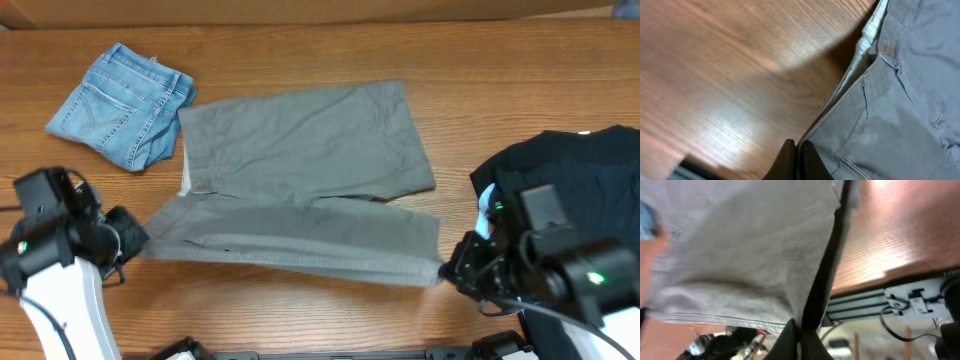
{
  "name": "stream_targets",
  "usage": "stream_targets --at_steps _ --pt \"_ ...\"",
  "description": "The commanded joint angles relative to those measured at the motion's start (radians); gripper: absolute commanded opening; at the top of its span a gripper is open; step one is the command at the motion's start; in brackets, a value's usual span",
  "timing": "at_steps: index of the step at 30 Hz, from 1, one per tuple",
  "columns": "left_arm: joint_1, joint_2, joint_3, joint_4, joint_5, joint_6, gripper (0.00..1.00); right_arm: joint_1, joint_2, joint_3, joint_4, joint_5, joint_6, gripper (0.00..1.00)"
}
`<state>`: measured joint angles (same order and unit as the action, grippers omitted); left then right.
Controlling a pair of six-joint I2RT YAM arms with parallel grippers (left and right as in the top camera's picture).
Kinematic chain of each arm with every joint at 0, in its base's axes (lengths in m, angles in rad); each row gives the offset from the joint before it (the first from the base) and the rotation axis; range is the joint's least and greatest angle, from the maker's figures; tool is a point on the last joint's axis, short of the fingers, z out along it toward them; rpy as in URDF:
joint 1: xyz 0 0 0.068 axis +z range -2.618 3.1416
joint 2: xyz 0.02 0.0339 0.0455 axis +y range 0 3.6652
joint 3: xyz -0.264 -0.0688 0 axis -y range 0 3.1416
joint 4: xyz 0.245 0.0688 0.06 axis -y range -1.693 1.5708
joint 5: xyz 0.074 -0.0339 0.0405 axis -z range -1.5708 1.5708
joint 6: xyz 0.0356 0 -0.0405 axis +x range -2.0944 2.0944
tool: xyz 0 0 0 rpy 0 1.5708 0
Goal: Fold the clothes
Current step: 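Lift the bottom hem and fold it upward toward the waistband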
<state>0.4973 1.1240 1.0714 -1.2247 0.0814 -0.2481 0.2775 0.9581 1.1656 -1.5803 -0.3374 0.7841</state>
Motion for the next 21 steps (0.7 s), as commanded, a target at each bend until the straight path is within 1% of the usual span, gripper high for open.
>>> stream_targets --at_steps 1,4,9,16,21 --pt "0.026 -0.098 0.044 -0.025 -0.066 -0.005 0.04 0.002 -0.015 0.174 -0.035 0.101 -0.011 0.04" --pt "0.026 -0.15 0.056 -0.058 -0.066 -0.002 0.04 0.002 -0.013 0.3 -0.061 0.133 -0.014 0.04" --pt "0.026 -0.209 0.059 -0.097 -0.066 0.002 0.04 0.002 0.006 0.421 -0.079 0.139 -0.026 0.04" --pt "0.026 -0.214 0.059 -0.102 -0.067 0.005 0.04 0.002 0.094 0.435 -0.002 0.18 -0.034 0.04" --pt "0.026 -0.182 0.05 -0.034 -0.062 -0.012 0.04 0.002 0.217 0.435 0.149 0.255 -0.079 0.04"
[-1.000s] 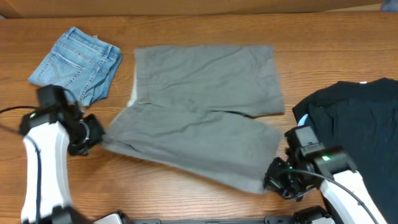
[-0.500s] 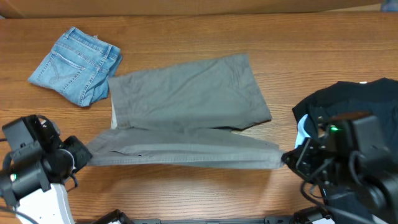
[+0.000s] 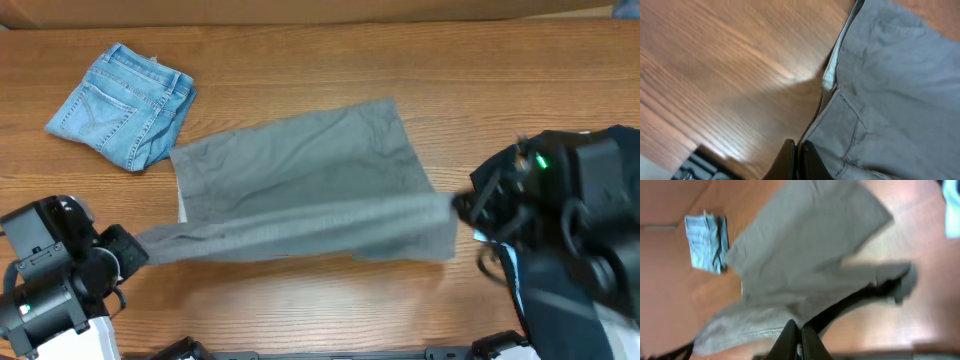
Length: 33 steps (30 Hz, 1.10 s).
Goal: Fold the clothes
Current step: 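Lift the bottom hem and fold it upward toward the waistband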
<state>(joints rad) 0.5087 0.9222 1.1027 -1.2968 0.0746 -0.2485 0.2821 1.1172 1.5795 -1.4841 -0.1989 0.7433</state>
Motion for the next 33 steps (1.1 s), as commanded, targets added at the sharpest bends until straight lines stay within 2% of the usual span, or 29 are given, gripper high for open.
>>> stream_targets --at_steps 1,6,15,23,28,33 --pt "0.014 0.029 0.015 0.06 -0.055 -0.014 0.04 -0.003 0.085 0.021 0.087 0.144 -0.037 0.04" --pt "0.014 0.107 0.005 0.157 -0.037 -0.026 0.04 -0.003 0.227 0.021 0.234 0.206 -0.037 0.04" --pt "-0.055 0.293 0.005 0.342 0.092 -0.025 0.04 -0.036 0.452 0.021 0.458 0.287 -0.067 0.04" --pt "-0.167 0.423 0.005 0.467 0.071 -0.029 0.04 -0.08 0.567 0.021 0.589 0.274 -0.085 0.04" --pt "-0.184 0.478 0.005 0.51 -0.024 -0.061 0.04 -0.08 0.603 0.019 0.662 0.242 -0.124 0.04" --pt "-0.186 0.523 0.005 0.583 -0.018 -0.062 0.09 -0.08 0.629 0.018 0.701 0.243 -0.124 0.04"
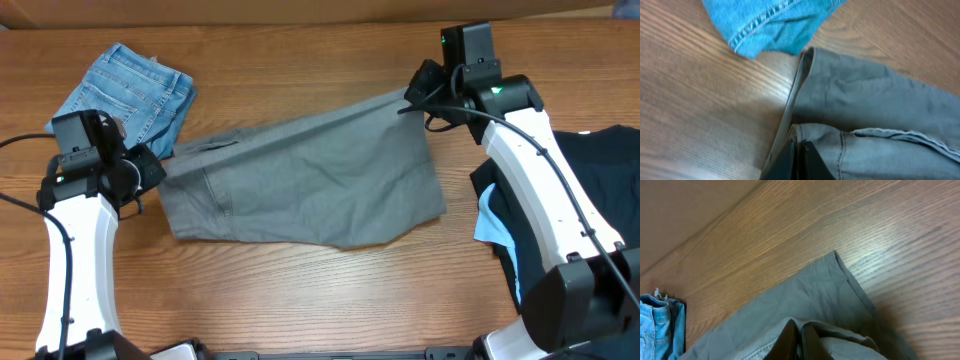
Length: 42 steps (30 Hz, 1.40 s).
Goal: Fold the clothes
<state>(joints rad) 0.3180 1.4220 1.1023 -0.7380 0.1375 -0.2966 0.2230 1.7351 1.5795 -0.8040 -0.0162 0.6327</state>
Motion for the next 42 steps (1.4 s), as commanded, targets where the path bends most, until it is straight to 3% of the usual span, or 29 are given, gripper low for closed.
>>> stream_targets --at_steps 1,7,10,11,12,16,19,22,26,30,32,39,42 --pt "-0.002 0.036 0.005 0.039 -0.077 -0.014 0.11 -0.021 0.02 0.018 0.027 0.06 -0.013 0.04" --pt "-0.06 0.121 0.005 0.105 -0.067 -0.013 0.16 -0.021 0.075 0.017 0.033 0.06 -0.013 0.04" --pt "-0.093 0.163 0.005 0.137 -0.069 -0.014 0.25 -0.021 0.09 0.016 0.043 0.061 -0.013 0.08" --pt "-0.1 0.173 0.005 0.142 -0.07 -0.014 0.28 -0.021 0.092 0.016 0.051 0.067 -0.013 0.21" --pt "-0.103 0.177 0.005 0.143 -0.07 -0.014 0.3 -0.021 0.094 0.016 0.06 0.079 -0.013 0.47" --pt "-0.093 0.172 0.012 0.126 -0.103 -0.013 0.31 -0.025 0.094 0.017 0.079 0.113 -0.015 0.75" --pt "-0.08 0.153 0.028 0.064 -0.103 -0.002 0.3 -0.037 0.094 0.018 0.05 0.114 -0.069 0.89" --pt "-0.078 0.124 0.032 -0.005 -0.067 0.005 0.27 -0.067 0.094 0.019 -0.037 0.108 -0.083 0.88" --pt "-0.11 0.111 0.031 -0.075 0.039 0.116 0.28 -0.122 0.094 0.018 -0.206 0.056 -0.084 0.83" --pt "-0.151 0.121 0.006 -0.096 0.026 0.156 0.28 -0.17 0.094 0.005 -0.375 0.044 -0.137 0.77" --pt "-0.163 0.133 -0.024 -0.084 0.003 0.156 0.22 -0.192 0.094 -0.021 -0.426 0.035 -0.188 0.76" --pt "-0.159 0.211 -0.151 0.005 -0.028 0.149 0.09 -0.252 0.094 -0.24 -0.366 -0.167 -0.336 0.63" --pt "-0.154 0.247 -0.17 0.019 -0.044 0.116 0.07 -0.252 0.094 -0.342 -0.278 -0.219 -0.341 0.64"
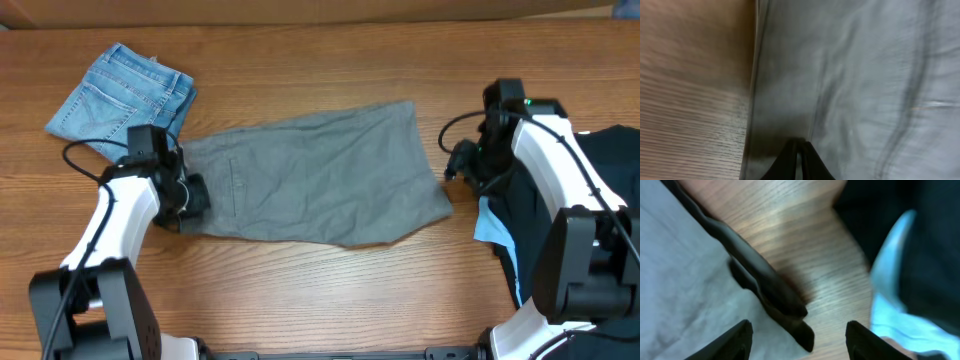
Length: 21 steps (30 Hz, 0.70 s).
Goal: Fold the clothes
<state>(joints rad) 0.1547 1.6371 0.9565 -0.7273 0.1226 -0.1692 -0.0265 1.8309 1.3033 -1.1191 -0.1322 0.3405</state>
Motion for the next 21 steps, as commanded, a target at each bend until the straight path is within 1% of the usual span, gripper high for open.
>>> stream_targets --at_steps 1,2,4,5,7,8,10,11,14,16,19,21 --pt "0.012 0.044 -0.025 0.01 -0.033 -0.013 0.08 -0.003 -0.002 -0.111 0.088 -0.106 -0.033 0.69" --pt "0.014 0.05 -0.025 0.01 -0.043 -0.015 0.08 -0.002 -0.002 -0.143 0.129 -0.11 -0.018 0.74" --pt "0.015 0.054 -0.025 0.012 -0.065 -0.018 0.08 -0.002 -0.002 -0.212 0.244 -0.175 -0.029 0.78" --pt "0.015 0.053 -0.024 0.014 -0.076 -0.018 0.08 -0.002 -0.002 -0.241 0.299 -0.21 -0.044 0.8" --pt "0.015 0.053 -0.024 0.019 -0.087 -0.018 0.05 -0.002 -0.002 -0.282 0.369 -0.243 -0.045 0.79" --pt "0.015 0.053 -0.024 0.02 -0.092 -0.018 0.04 -0.002 -0.002 -0.293 0.384 -0.255 -0.045 0.73" --pt "0.015 0.053 -0.024 0.019 -0.097 -0.018 0.04 -0.002 -0.002 -0.3 0.387 -0.259 -0.051 0.48" --pt "0.015 0.053 -0.024 0.018 -0.099 -0.018 0.04 -0.002 -0.002 -0.299 0.38 -0.259 -0.054 0.33" --pt "0.016 0.053 -0.024 0.009 -0.123 -0.02 0.04 -0.003 -0.027 -0.28 0.317 -0.254 -0.061 0.1" --pt "0.017 0.053 -0.023 -0.002 -0.158 -0.038 0.04 -0.003 -0.056 -0.261 0.256 -0.245 -0.06 0.04" --pt "0.026 0.053 -0.008 -0.035 -0.204 -0.045 0.04 -0.003 -0.121 -0.224 0.125 -0.209 -0.056 0.04" --pt "0.041 0.048 0.006 -0.058 -0.221 -0.058 0.04 -0.003 -0.182 -0.198 0.018 -0.161 -0.022 0.04"
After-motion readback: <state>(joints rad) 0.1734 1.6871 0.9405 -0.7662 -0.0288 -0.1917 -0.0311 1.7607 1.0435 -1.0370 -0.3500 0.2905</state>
